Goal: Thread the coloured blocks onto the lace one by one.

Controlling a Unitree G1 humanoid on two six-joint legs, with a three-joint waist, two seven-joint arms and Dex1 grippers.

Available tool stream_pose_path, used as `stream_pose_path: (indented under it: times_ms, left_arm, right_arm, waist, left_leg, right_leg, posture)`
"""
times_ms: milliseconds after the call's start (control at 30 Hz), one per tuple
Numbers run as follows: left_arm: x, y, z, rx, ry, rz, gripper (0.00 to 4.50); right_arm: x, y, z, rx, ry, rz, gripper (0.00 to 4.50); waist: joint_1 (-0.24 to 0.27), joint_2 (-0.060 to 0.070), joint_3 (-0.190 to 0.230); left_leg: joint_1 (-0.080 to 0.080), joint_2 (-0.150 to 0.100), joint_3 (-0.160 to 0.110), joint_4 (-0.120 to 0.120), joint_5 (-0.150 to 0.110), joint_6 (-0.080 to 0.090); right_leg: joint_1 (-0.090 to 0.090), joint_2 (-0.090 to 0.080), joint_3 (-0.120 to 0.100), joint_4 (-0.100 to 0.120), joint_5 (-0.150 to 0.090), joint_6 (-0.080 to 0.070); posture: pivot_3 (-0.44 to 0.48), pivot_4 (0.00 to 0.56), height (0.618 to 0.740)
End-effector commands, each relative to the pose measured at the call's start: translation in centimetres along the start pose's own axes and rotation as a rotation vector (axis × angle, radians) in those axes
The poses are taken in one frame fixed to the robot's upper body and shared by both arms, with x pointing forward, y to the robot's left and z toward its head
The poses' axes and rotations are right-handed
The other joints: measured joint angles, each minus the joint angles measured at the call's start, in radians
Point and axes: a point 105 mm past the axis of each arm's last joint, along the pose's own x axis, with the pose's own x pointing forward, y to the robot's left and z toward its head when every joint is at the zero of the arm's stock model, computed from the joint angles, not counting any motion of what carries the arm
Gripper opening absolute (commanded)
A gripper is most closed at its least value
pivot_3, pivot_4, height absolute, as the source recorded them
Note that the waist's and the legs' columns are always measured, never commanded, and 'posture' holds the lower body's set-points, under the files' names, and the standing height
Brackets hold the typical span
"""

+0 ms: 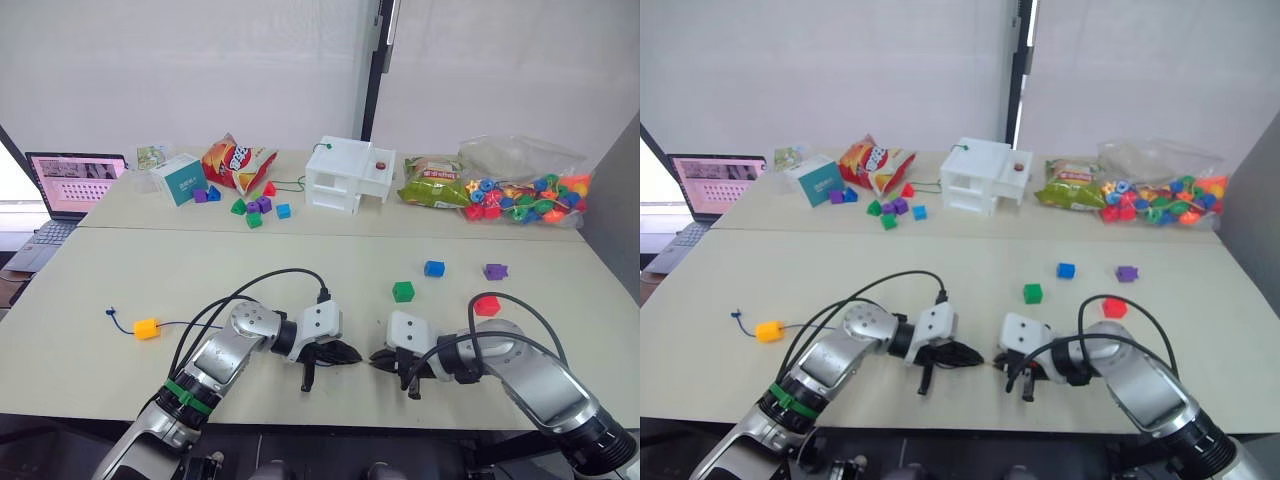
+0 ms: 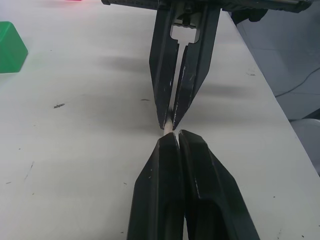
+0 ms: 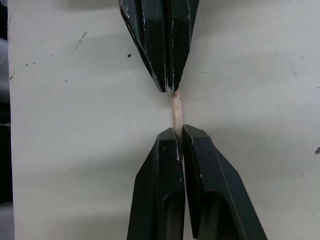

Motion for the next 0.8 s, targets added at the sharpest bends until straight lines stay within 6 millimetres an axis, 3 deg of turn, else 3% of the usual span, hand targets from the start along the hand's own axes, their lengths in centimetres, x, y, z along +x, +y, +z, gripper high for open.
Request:
stream_pose_path:
  times_ms: [33, 267, 367, 400, 533, 800]
  left_arm:
    - [-0.1, 0.1, 0.7, 0.017, -0.016, 0.002, 0.06]
    - [-0.7, 0.7, 0.4, 0.024, -0.002, 0.024, 0.06]
    - [-1.0, 1.0, 1.2, 0.018, -0.042, 0.044, 0.06]
    - [-1.1, 0.6, 1.5, 0.015, -0.05, 0.02, 0.6]
    - [-0.7, 0.5, 0.8, 0.027, 0.007, 0.028, 1.88]
    - [-0.2, 0.3, 0.0, 0.006, 0.018, 0.008, 1.88]
  right_arm:
    - [-0.6, -0.2, 0.7, -0.032, -0.01, -0.018, 0.0]
    - [-0.6, -0.2, 0.5, -0.026, -0.005, -0.018, 0.0]
    - [-0.6, -0.3, 0.5, -0.026, -0.002, -0.022, 0.0]
    - [-0.6, -0.3, 0.5, -0.026, -0.002, -0.022, 0.0]
    - [-0.6, -0.2, 0.5, -0.024, -0.002, -0.024, 0.0]
    - [-0.7, -0.2, 0.6, -0.024, -0.004, -0.026, 0.0]
  waist:
    - [0.0, 0.0, 0.0]
    - [0.0, 0.0, 0.0]
    - [0.0, 0.0, 0.0]
    - [0.0, 0.0, 0.0]
    - [0.001, 0.0, 0.0]
    - [0.0, 0.0, 0.0]
  left_leg:
    - [0.0, 0.0, 0.0, 0.0, 0.0, 0.0]
    - [-0.001, 0.0, 0.0, 0.002, 0.0, 0.0]
    - [-0.002, 0.0, 0.0, 0.002, 0.0, 0.0]
    - [-0.002, 0.0, -0.001, 0.002, 0.0, 0.0]
    - [-0.002, 0.0, -0.001, 0.003, 0.0, 0.0]
    - [-0.002, 0.0, -0.001, 0.003, 0.0, 0.0]
  right_leg:
    - [0.0, 0.0, 0.0, 0.0, 0.0, 0.0]
    - [0.0, 0.0, 0.0, 0.0, 0.0, 0.0]
    - [0.0, 0.0, 0.0, 0.0, 0.0, 0.0]
    - [0.0, 0.0, 0.0, 0.0, 0.0, 0.0]
    - [0.0, 0.0, -0.001, 0.0, 0.0, 0.0]
    - [0.0, 0.0, -0.001, 0.0, 0.0, 0.0]
  posture:
    - [0.0, 0.15, 0.74]
    - [0.0, 0.15, 0.74]
    - [0.0, 0.15, 0.74]
    - [0.0, 0.15, 0.74]
    - [0.0, 0.15, 0.74]
    - [0.0, 0.15, 0.74]
